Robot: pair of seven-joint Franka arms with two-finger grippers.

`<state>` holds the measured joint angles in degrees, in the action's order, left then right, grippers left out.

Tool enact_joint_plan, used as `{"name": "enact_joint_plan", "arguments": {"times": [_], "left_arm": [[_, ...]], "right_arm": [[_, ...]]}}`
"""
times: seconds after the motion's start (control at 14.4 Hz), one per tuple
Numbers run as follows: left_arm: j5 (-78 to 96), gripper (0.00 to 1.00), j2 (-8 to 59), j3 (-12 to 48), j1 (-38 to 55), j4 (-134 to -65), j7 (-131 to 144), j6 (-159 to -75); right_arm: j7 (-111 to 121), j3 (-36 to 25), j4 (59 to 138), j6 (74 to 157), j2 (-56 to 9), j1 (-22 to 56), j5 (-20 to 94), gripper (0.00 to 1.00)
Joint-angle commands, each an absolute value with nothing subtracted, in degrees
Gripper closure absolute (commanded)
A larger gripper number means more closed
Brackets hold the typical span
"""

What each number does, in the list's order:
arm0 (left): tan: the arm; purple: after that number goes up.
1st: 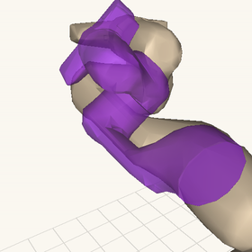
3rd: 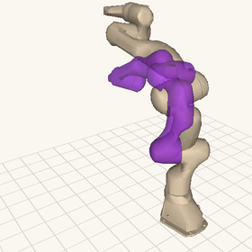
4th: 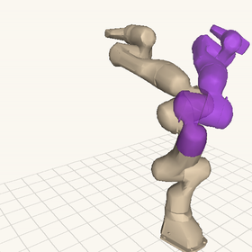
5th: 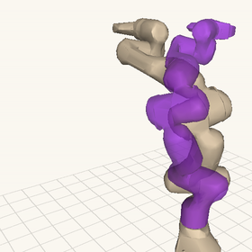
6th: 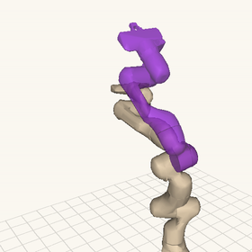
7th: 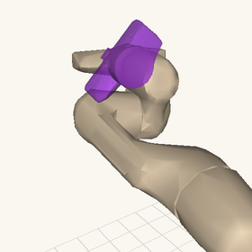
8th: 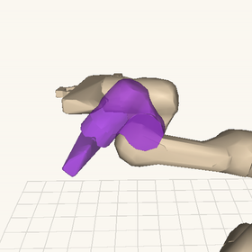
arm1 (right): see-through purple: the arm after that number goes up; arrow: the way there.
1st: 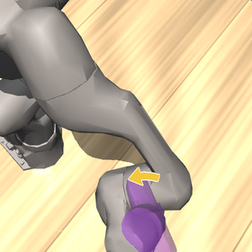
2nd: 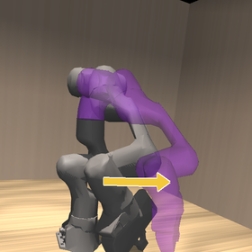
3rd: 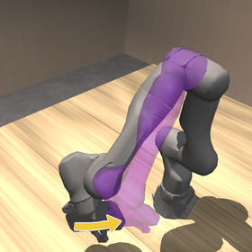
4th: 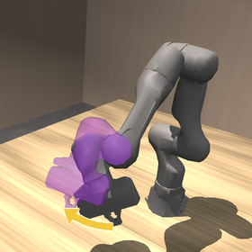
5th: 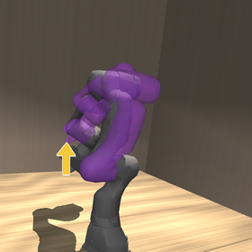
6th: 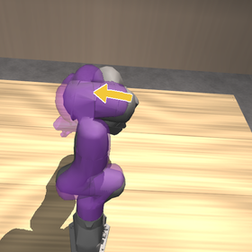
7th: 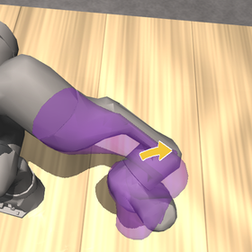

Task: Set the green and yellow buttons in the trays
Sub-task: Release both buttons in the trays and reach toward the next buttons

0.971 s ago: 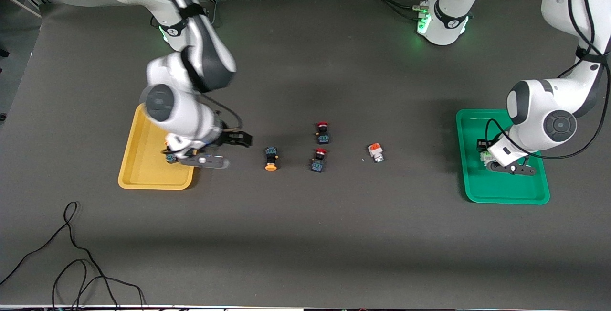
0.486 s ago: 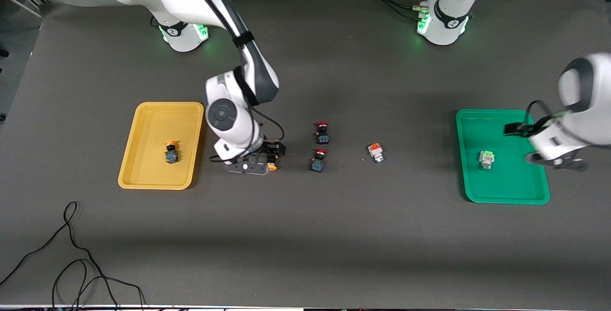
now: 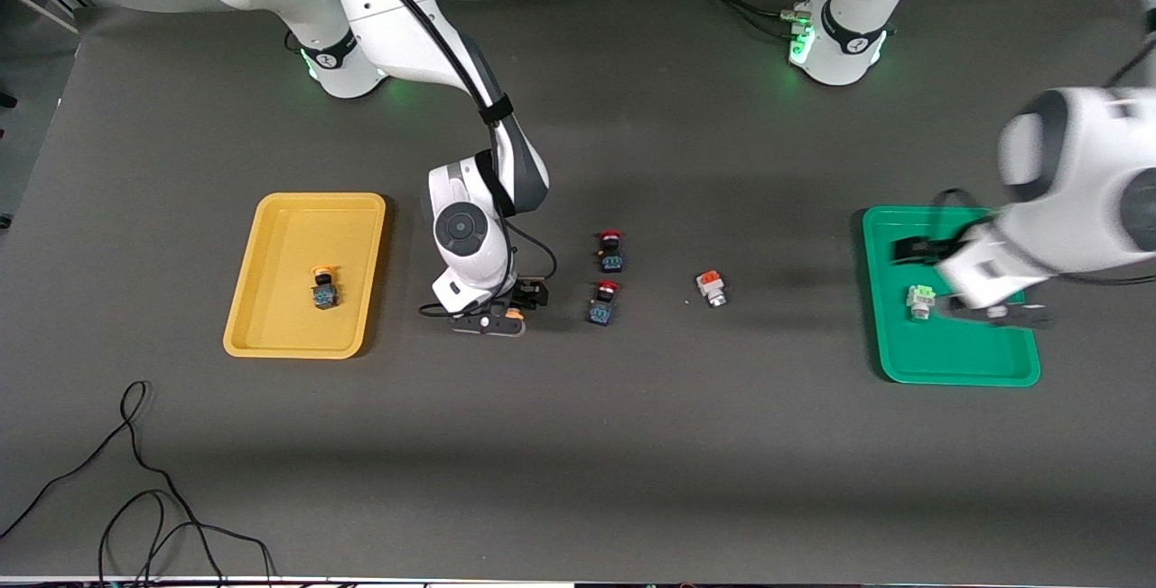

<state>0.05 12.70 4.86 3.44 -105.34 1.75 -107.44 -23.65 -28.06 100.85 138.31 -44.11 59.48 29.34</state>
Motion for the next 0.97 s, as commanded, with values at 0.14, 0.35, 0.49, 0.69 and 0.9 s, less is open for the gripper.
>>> {"name": "enact_joint_plan", "arguments": {"times": [0.14,0.35,0.49,0.69,0.9], "left_arm": [[0.4,0.00,13.1,4.0,20.5,-107.5,28.9,-117.6],[0.3,0.00,14.4,4.0,25.1,-107.8,42.6,-121.5],[0.3,0.00,15.8,4.0,25.2,-109.2,43.7,-122.7],[0.1,0.00,17.1,4.0,25.5,-118.0,44.0,-134.1],[-1.0,0.00,23.4,3.9,27.4,-119.5,49.2,-142.5]], "right_arm": [[-23.4,-29.3,101.4,135.7,-38.8,59.6,30.9,1.00],[-20.4,-33.4,101.2,123.9,-31.4,58.0,30.3,1.00],[-13.4,-39.6,101.2,113.2,-27.0,57.8,30.2,1.00],[-10.2,-42.9,101.5,109.8,-26.1,60.1,30.1,1.00],[-17.8,-41.9,101.9,120.4,-32.1,66.1,32.5,0.00]]}}
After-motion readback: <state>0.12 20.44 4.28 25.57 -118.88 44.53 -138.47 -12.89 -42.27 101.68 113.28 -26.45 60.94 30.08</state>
